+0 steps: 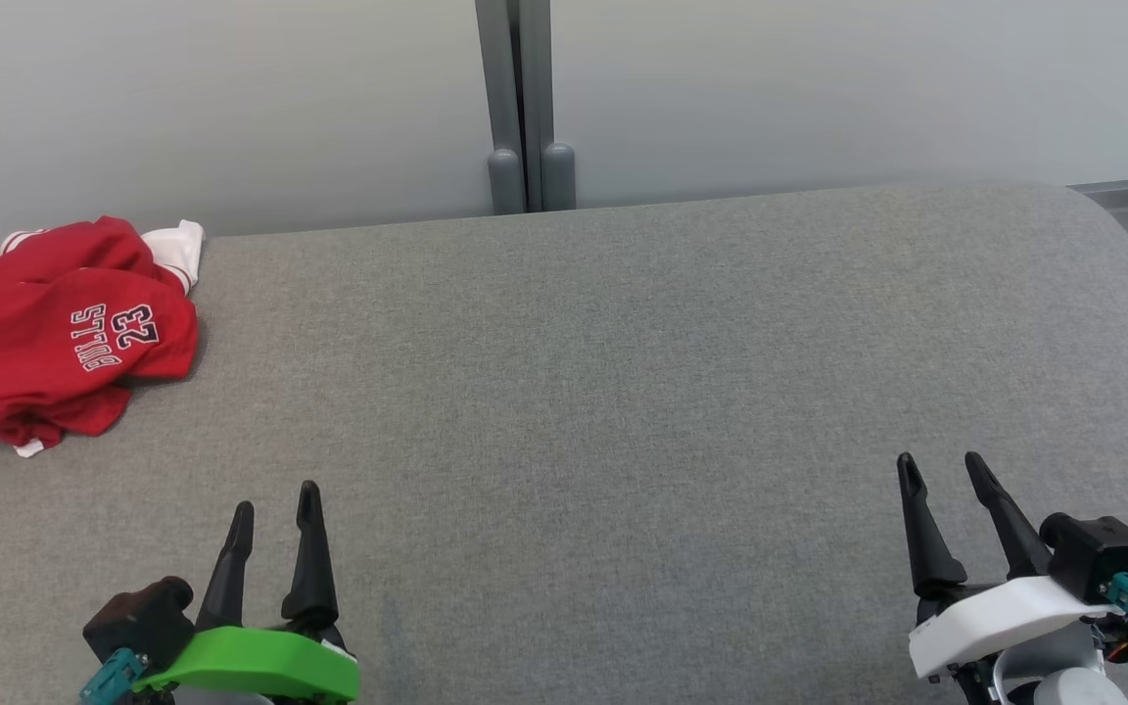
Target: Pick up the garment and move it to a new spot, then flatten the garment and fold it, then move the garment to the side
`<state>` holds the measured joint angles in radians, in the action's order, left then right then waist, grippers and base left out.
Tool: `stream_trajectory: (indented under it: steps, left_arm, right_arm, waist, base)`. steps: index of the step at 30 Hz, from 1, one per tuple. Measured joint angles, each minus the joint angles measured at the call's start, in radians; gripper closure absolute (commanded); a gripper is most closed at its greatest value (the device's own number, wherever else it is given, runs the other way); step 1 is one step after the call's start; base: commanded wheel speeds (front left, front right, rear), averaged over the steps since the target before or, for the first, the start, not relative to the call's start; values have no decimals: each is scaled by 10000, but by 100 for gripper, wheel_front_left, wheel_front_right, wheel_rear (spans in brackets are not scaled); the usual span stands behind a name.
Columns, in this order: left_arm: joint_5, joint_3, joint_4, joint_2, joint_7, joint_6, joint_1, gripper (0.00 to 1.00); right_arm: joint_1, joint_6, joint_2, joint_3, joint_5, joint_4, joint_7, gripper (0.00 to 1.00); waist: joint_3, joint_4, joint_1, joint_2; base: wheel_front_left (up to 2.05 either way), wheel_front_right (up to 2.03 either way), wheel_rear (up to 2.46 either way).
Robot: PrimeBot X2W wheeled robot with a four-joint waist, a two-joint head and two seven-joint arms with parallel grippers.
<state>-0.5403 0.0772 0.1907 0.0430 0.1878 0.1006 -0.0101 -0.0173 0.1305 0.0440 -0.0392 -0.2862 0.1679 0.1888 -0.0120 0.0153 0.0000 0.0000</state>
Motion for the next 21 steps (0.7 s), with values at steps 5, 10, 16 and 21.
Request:
stream_trajectory:
  steps: [5, 10, 16, 21]
  left_arm:
    - [408, 63, 71, 4, 127, -38, -28, 0]
    - [671, 144, 165, 8, 240, -40, -43, 0]
    - [1045, 198, 313, 13, 349, -46, -56, 0]
    - [1227, 232, 376, 17, 441, -56, -58, 0]
  right_arm:
    - [4, 0, 4, 35, 414, 15, 115, 0]
    - [8, 0, 10, 42, 872, 19, 228, 0]
    - [20, 0, 15, 38, 1298, 56, 332, 0]
    - [26, 0, 19, 44, 1684, 54, 422, 0]
  waist:
    - [-3, 3, 0, 0]
    - [-13, 5, 0, 1]
    - [-26, 10, 0, 0]
    - [-21, 25, 0, 0]
  base:
    - [0, 0, 0]
    - [0, 0, 0]
    - [0, 0, 0]
    - [0, 0, 0]
